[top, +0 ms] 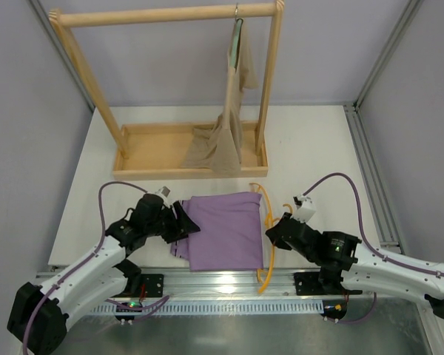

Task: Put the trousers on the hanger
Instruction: Place trousers on hanger

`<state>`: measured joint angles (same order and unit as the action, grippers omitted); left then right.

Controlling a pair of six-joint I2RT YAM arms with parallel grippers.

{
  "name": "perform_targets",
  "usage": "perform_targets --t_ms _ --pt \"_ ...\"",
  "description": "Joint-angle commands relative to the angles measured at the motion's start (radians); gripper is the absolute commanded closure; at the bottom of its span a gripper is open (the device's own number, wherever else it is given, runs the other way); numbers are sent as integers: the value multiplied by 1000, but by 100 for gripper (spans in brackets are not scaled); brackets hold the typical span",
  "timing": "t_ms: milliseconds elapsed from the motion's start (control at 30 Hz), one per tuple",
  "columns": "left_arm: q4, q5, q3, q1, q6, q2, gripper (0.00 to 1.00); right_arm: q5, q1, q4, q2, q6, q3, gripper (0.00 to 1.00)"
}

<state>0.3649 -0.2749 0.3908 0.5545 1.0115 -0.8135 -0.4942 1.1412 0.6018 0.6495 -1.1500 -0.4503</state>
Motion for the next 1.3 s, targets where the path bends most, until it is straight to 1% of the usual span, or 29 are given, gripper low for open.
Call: perform_targets --t_ms 0,267,300,367,400,467,500,567,700,867,900,1033,1100,1133,1167,1200,1267 --pt "34 0 -13 16 -8 22 42 -7 0 -30 -16 -8 7 96" --pt "-50 19 -98 61 55 25 44 0 -1 -40 -16 -5 1 96" --pt "-72 13 -101 64 67 22 44 0 0 -43 -17 -4 1 96" --pt "-174 -32 -124 70 110 14 45 5 -1 -56 -14 -2 2 96" --pt "-208 -52 -135 71 125 11 52 8 -1 -63 -14 -2 8 96" --pt "-241 -67 -135 73 153 1 70 14 -1 -91 -11 -1 16 96" --pt "-236 -67 -129 71 154 -1 87 22 0 -105 -10 4 28 96" --pt "-201 -61 -92 73 154 4 100 25 -1 -135 -8 3 39 96" --pt "-121 -47 -12 71 162 27 100 20 0 -161 -22 -34 94 96" --pt "-23 -15 106 71 148 17 100 22 -1 -281 -45 -115 209 96" --pt "21 2 149 71 133 13 100 22 -1 -296 -45 -122 219 96" --pt "112 42 236 71 95 -12 100 -12 0 -263 -57 -154 234 96" --pt "173 87 270 59 75 -7 100 -43 -1 -205 -71 -201 242 96" --pt "230 121 298 48 44 -6 100 -52 0 -192 -77 -217 249 96" --pt "258 123 315 30 27 -9 100 -56 0 -185 -85 -244 274 96" --pt "278 118 327 -14 13 -9 100 -60 -1 -180 -106 -257 289 96" --pt "336 138 365 -48 -42 -6 100 -56 0 -177 -128 -281 328 96"
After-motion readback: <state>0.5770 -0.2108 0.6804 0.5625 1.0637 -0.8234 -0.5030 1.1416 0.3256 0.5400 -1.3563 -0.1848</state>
